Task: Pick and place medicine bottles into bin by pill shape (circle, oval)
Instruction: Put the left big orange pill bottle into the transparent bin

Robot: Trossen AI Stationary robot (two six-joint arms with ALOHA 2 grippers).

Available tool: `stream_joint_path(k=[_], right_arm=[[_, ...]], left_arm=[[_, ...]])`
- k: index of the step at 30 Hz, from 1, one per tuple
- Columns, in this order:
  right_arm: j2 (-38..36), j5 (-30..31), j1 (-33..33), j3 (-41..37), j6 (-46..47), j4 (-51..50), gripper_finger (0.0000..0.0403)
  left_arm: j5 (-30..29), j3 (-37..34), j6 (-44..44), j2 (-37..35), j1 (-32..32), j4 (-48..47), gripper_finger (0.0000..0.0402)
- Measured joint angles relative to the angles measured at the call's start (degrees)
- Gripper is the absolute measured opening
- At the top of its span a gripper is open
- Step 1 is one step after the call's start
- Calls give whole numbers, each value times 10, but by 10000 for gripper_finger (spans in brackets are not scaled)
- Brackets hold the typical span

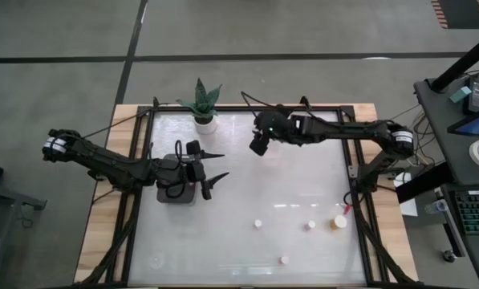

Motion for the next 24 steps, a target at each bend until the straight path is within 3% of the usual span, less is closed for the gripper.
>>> stream_joint_path(k=[6,12,24], right_arm=[[0,-4,-37,-41,14,9,204],[0,-79,-68,-106,36,96,204],[0,-92,-84,-215,96,240,206]], left_arm=[[0,0,0,0,0,0,257],[0,0,0,0,0,0,257],[0,-1,0,0,0,0,257]])
